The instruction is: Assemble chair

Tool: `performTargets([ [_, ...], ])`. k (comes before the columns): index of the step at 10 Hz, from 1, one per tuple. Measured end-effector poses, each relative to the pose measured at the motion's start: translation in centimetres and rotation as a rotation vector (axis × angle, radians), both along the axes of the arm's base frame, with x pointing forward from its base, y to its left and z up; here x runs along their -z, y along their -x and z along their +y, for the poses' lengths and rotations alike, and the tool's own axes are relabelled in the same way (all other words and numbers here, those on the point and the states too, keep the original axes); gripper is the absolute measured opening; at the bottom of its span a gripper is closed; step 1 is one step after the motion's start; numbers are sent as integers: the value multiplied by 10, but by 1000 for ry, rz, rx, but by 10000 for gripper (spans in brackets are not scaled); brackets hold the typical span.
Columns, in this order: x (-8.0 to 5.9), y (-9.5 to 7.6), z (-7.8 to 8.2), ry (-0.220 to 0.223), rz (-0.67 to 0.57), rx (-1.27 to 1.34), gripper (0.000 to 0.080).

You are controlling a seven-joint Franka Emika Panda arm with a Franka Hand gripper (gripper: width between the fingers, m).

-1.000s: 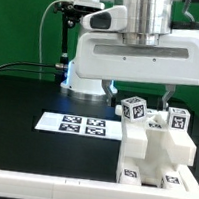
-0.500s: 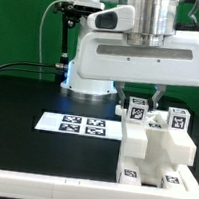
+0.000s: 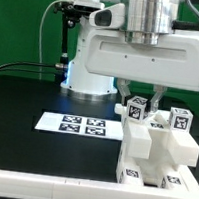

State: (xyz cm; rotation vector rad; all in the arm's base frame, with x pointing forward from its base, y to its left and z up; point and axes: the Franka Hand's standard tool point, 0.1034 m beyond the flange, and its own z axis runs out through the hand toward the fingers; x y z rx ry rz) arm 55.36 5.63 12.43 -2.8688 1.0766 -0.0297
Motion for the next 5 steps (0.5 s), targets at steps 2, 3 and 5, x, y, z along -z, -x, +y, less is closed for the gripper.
performTargets([
  [2,0,-1,0,-13,16,281,282],
  [3,0,-1,0,-18,19,364,282],
  [5,1,-1,-2,-25,5,465,282],
])
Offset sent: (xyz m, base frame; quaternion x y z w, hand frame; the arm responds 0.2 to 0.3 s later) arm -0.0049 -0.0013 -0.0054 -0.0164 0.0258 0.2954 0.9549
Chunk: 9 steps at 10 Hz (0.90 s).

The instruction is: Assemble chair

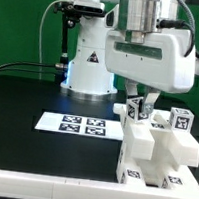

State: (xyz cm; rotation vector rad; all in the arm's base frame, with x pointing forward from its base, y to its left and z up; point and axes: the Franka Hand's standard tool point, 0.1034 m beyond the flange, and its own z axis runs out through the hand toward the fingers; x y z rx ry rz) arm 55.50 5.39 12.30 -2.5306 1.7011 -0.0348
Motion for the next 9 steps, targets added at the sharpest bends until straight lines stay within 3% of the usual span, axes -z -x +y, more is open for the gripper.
performTargets([
  [1,0,0,1,-2,0,-14,391],
  [2,0,0,2,-4,0,-15,391],
  [3,1,0,2,-2,-1,-35,567],
  [4,0,-1,2,6,-10,-150,567],
  [5,-1,-1,3,14,-20,-259,635],
  [8,1,0,0,45,-45,-711,645],
  [9,1,0,0,48,-47,-752,648],
])
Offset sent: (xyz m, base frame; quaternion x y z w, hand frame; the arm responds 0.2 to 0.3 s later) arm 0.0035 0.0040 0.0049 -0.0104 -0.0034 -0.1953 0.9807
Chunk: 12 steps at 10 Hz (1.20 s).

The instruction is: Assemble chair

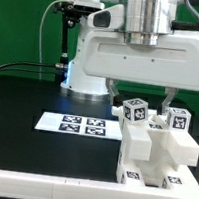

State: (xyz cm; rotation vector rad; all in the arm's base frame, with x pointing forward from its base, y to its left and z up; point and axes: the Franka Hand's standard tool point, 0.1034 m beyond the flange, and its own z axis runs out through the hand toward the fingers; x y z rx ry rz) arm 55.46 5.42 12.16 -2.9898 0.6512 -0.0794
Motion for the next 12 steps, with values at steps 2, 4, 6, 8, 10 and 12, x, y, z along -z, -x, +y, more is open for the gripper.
performTargets([
  [2,0,0,-1,9,-7,-113,648],
  [4,1,-1,-2,29,-24,-389,648],
  [6,1,0,-1,26,-24,-389,648],
  [8,1,0,-1,23,-21,-353,386],
  [10,1,0,-1,13,-12,-213,280],
  [12,1,0,-2,0,-1,-53,281],
])
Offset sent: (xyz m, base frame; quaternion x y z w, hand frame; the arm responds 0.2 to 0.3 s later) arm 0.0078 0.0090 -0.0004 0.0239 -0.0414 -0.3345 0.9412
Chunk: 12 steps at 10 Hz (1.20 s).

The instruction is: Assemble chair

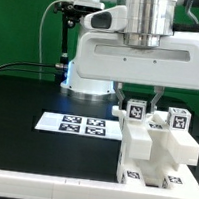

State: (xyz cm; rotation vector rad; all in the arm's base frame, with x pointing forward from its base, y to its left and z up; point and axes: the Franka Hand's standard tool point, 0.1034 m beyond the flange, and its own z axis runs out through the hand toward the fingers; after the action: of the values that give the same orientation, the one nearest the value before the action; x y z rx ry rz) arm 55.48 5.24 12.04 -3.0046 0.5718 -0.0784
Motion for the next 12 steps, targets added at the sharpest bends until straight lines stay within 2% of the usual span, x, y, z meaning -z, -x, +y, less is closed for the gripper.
performTargets([
  [4,-1,0,0,-40,33,571,281],
  [6,1,1,-3,-75,50,802,282],
  [8,2,2,-4,-88,55,924,282],
  [9,4,4,-3,-82,52,862,282],
  [10,3,3,0,-78,47,786,487],
  [11,2,2,2,-67,37,632,487],
  [12,0,-1,1,-55,16,418,596],
])
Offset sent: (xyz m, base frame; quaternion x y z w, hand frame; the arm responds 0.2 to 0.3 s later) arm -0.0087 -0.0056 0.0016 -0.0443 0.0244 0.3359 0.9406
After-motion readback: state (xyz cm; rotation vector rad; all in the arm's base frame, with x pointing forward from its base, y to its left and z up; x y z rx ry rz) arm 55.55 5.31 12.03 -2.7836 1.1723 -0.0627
